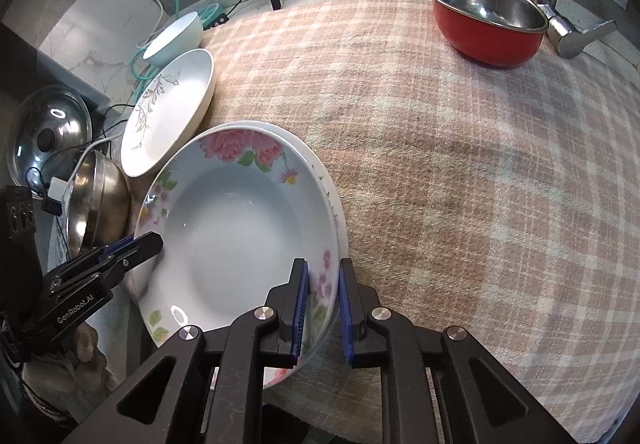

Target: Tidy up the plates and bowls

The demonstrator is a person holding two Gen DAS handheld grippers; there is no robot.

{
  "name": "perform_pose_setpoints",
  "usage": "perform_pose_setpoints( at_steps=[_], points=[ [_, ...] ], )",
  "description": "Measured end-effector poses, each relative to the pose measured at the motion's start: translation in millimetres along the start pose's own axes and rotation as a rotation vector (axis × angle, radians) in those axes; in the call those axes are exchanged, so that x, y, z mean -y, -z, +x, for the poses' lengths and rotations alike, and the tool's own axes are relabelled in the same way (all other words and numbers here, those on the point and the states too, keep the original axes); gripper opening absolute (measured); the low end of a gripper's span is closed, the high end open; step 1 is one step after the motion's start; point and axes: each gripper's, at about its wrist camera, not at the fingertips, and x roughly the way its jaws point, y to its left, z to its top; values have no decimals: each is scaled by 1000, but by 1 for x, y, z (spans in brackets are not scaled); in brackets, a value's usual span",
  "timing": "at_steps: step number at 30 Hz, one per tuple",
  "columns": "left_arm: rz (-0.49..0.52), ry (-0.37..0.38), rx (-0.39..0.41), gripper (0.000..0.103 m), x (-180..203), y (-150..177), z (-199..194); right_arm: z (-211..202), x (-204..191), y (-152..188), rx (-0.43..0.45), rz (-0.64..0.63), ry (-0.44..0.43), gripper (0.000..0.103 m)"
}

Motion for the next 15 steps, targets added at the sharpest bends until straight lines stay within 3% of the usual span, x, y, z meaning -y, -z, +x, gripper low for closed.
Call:
perform_pose_setpoints(
  at_steps=[15],
  points=[
    [-34,-3,3,15,-4,4,-5,3,-6,-3,0,-19,0,16]
  ],
)
